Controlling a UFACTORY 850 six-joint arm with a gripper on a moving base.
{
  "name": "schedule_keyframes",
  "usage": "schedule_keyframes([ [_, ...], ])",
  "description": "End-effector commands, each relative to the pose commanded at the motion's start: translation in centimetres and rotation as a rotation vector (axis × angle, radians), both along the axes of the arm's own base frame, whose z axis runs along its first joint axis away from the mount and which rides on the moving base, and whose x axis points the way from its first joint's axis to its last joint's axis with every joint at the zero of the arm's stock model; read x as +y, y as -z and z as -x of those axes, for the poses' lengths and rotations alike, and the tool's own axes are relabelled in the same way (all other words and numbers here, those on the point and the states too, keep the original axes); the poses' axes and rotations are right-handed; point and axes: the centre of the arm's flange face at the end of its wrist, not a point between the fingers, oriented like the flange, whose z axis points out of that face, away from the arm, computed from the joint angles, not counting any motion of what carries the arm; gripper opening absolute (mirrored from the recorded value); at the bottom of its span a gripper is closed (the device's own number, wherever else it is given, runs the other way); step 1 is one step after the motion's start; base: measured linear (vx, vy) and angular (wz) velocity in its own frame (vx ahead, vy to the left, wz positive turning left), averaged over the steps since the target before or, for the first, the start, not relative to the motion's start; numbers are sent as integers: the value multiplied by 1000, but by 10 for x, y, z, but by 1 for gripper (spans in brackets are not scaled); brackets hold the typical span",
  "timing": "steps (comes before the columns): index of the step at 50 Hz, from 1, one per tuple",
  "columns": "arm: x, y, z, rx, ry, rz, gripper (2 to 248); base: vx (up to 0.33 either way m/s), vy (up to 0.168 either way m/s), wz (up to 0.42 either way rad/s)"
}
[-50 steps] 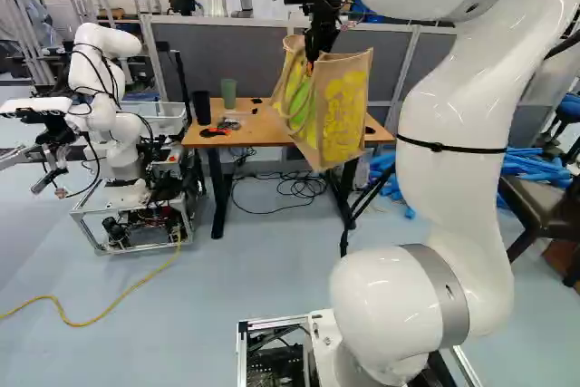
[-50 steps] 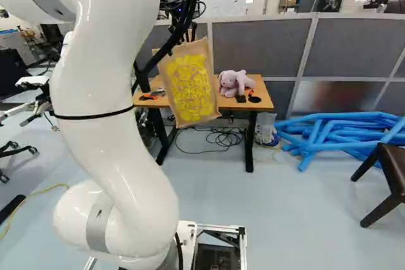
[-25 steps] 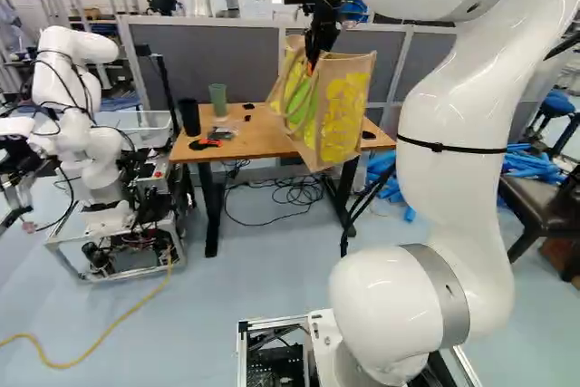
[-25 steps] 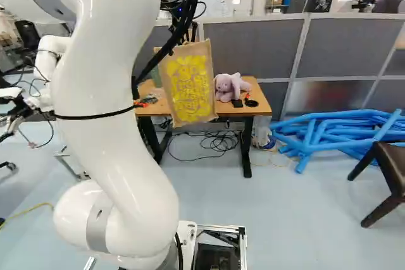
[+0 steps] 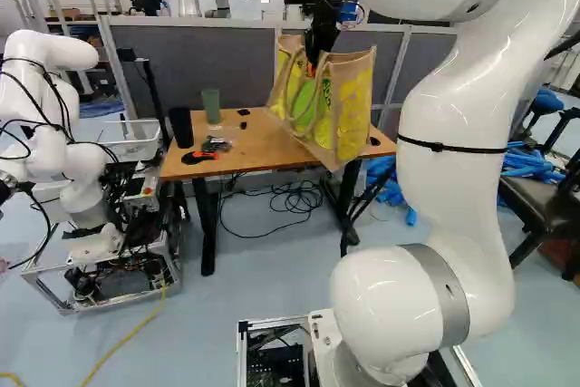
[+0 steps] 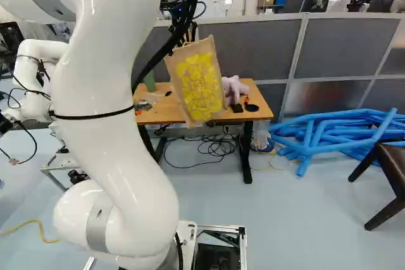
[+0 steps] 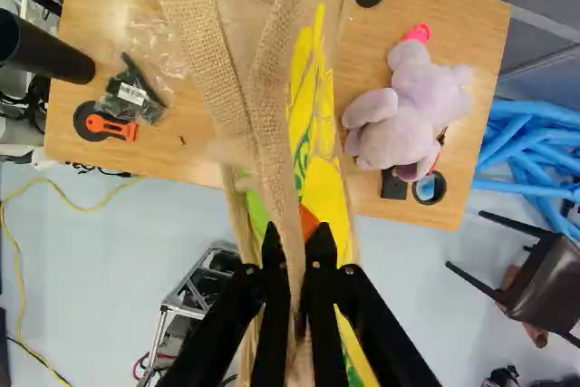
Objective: Pick up the bag on the ground and place it on the table
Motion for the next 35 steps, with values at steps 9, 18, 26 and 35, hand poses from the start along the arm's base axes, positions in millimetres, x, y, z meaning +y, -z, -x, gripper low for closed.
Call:
schedule_keyframes([
  [9,0,0,0,0,0,0,23,149,84,-24],
  [18,0,0,0,0,0,0,23,144,88,-21],
  [26,0,0,0,0,0,0,23,141,81,-25],
  [35,0,0,0,0,0,0,23,116,69,-20],
])
